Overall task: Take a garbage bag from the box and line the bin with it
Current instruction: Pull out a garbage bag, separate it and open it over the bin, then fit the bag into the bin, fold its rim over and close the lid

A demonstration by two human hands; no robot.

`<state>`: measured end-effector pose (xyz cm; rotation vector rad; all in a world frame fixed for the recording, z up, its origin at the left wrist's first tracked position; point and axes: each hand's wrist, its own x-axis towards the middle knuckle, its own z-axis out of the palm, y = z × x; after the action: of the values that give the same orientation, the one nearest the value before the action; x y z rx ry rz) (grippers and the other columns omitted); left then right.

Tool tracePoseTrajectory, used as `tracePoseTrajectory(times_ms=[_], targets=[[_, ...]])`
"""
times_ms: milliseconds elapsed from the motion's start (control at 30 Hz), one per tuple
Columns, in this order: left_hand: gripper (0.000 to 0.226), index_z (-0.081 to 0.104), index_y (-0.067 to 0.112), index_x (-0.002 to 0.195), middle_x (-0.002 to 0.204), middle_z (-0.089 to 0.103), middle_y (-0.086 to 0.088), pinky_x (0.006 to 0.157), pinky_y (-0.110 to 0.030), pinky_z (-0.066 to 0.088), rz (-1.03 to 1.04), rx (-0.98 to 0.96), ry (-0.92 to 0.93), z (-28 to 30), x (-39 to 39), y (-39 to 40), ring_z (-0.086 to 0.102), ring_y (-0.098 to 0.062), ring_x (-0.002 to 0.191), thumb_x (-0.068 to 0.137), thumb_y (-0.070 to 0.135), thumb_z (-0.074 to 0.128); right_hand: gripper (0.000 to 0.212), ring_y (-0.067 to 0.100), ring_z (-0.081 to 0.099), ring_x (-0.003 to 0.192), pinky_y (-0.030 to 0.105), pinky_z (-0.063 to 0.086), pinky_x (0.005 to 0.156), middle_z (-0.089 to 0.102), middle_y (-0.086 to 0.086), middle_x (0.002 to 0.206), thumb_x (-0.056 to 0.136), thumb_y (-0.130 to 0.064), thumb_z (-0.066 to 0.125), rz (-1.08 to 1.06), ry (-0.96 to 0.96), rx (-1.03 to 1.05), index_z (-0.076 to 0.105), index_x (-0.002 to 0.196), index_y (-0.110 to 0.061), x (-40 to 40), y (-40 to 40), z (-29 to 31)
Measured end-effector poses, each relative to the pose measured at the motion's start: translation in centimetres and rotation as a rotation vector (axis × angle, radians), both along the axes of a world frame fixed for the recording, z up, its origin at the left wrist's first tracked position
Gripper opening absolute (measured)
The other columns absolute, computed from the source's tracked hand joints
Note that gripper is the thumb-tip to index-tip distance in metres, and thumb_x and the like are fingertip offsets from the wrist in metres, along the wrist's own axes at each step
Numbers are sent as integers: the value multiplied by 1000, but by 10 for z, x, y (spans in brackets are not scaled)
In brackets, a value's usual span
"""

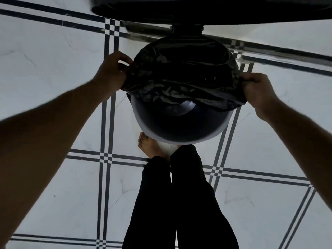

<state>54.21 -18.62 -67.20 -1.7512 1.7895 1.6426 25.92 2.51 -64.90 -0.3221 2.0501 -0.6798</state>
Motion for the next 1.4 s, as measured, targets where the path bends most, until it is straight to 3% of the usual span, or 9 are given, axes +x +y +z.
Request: tracePoseTrajectory(times_ms=[200,333,433,567,700,900,1033,1200,1400], targets=[[40,54,26,79,73,57,4,44,-16,42,160,-57,120,13,11,23,53,3,48,86,-14,52,31,12,68,77,25,55,63,72,-2,91,94,-1,49,-157,-17,-124,73,105,-19,19,33,8],[50,60,26,70,64,61,14,54,-17,47,222,-79,131,14,14,27,57,1,58,78,-21,45,27,15,65,71,31,59,67,69,-6,81,93,-1,56,-242,70,-141,70,87,-23,24,37,8],[50,65,25,73,70,68,14,63,-18,55,261,-100,132,18,18,29,65,-1,69,80,-20,45,27,1,61,61,20,53,64,67,-14,64,92,1,57,-192,108,-120,70,83,-20,27,34,5],[33,69,21,86,83,72,4,68,-24,57,350,-29,188,26,25,35,70,-9,77,90,-7,54,28,-1,59,51,19,51,53,61,0,77,87,6,61,-228,104,-96,59,81,-21,20,24,6],[28,69,19,117,96,72,-1,83,-31,56,-11,-218,21,25,43,47,67,-17,86,94,12,53,19,4,66,55,18,54,54,64,4,79,90,-6,65,-308,49,-96,56,82,-20,23,25,7],[39,60,24,133,111,58,-10,75,-30,47,-390,-503,-63,33,61,57,57,-15,81,95,15,55,16,12,64,53,26,50,45,69,4,80,96,-32,57,-48,173,67,59,103,-19,37,45,12],[38,64,17,123,111,62,-14,81,-35,43,-440,-323,-214,45,51,59,62,-35,98,104,38,39,14,18,59,48,24,40,49,68,4,68,94,-23,47,324,264,393,60,93,-18,34,43,19],[74,66,25,122,91,71,-3,75,-39,61,-58,37,-192,59,29,69,72,-24,80,87,81,32,24,16,43,45,20,34,41,60,9,63,95,-5,42,208,-20,455,60,80,-11,26,32,22],[53,58,27,135,104,68,3,69,-33,62,177,179,-150,50,18,71,71,-19,89,88,51,66,20,14,57,57,23,44,51,64,11,80,100,-10,46,110,-206,375,64,91,-14,20,38,25]])
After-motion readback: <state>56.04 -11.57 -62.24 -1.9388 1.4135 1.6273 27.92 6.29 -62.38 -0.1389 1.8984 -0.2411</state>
